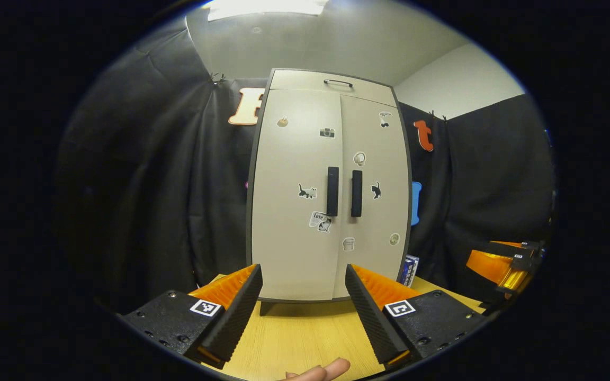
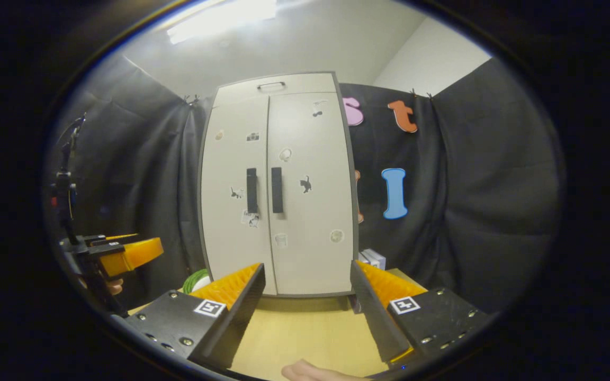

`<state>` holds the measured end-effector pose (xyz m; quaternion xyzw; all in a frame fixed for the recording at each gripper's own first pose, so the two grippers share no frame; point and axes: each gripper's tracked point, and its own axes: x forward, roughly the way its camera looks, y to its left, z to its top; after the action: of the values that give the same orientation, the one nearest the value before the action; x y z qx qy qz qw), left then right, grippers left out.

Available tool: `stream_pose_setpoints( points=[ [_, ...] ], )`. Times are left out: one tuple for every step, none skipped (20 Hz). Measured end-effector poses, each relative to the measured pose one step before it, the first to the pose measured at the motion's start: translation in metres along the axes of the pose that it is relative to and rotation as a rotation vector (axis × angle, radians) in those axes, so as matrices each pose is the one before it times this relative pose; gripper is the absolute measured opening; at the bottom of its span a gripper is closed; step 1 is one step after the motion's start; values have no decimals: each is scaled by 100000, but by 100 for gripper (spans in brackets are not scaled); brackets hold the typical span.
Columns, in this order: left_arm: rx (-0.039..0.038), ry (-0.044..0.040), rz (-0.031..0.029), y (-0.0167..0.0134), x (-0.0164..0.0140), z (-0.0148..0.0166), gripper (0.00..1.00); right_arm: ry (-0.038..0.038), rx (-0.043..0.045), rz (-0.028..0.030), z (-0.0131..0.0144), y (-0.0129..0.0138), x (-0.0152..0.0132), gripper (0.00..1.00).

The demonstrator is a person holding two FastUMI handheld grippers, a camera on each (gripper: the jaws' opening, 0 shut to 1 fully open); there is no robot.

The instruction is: Grab one shoe with the right hand and put it into the shoe cabinet, grab the other shoe with the left hand and put it into the shoe cabinet; then close the right door with the right hand and the left door with the left hand.

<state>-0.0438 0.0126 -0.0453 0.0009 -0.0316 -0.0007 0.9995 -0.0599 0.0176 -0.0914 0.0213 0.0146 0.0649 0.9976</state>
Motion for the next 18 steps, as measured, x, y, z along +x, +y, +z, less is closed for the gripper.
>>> stream_pose_setpoints(
  points=[
    [1079, -1253, -302, -106, -54, 71, 97, -855, -215, 147, 67, 180, -74, 97],
    [1001, -999, -365, -171, -43, 14, 96, -435, -593, 266, 52, 247, 61, 94],
    [669, -725, -265, 42, 17, 84, 96, -106, -830, 237, -140, 160, -19, 97],
    [171, -72, -60, -26, -37, -170, 96, -245, -174, -135, -24, 158, 33, 97],
    [-128, 82, 89, 225, -7, -132, 96, -445, 607, -254, 64, 71, -2, 97],
    [-706, 101, 634, 143, -20, -156, 96, -502, 1156, -275, 91, 1, -78, 96],
    [-773, -60, 510, 348, 16, 95, 96, -475, 994, -53, 125, 1, -94, 96],
    [-328, 64, 65, 192, 50, -5, 96, -516, 734, -239, 179, -32, -135, 96],
    [-273, 103, 266, 89, -89, -227, 96, -438, 501, -808, 166, -298, -133, 96],
    [-478, -10, 400, 176, -102, -120, 96, -670, 86, -1226, 267, -304, -103, 97],
    [-495, -212, 214, 190, 58, 162, 96, -569, -617, -681, 163, -155, -68, 97],
    [-83, -159, -20, 13, 49, 62, 96, -724, -814, -199, 183, 26, -88, 97],
    [215, -65, 214, 2, -63, -119, 96, -529, -359, 145, 129, 57, -64, 97],
    [308, -160, -164, -17, 60, -6, 96, -513, 438, 84, 65, -8, 9, 94],
    [204, -1146, -1364, -346, 111, 108, 96, -2059, 814, 808, 371, 186, 44, 94],
    [-103, -976, -1673, -352, 270, 129, 96, -2216, 204, 866, 377, 250, 65, 96],
    [-314, -268, -652, -179, 405, -391, 96, -1494, -1341, 477, -88, -93, 207, 97],
    [-244, 586, 11, 37, 561, -265, 96, -67, -2008, -183, -327, -233, 283, 97]
  ],
)
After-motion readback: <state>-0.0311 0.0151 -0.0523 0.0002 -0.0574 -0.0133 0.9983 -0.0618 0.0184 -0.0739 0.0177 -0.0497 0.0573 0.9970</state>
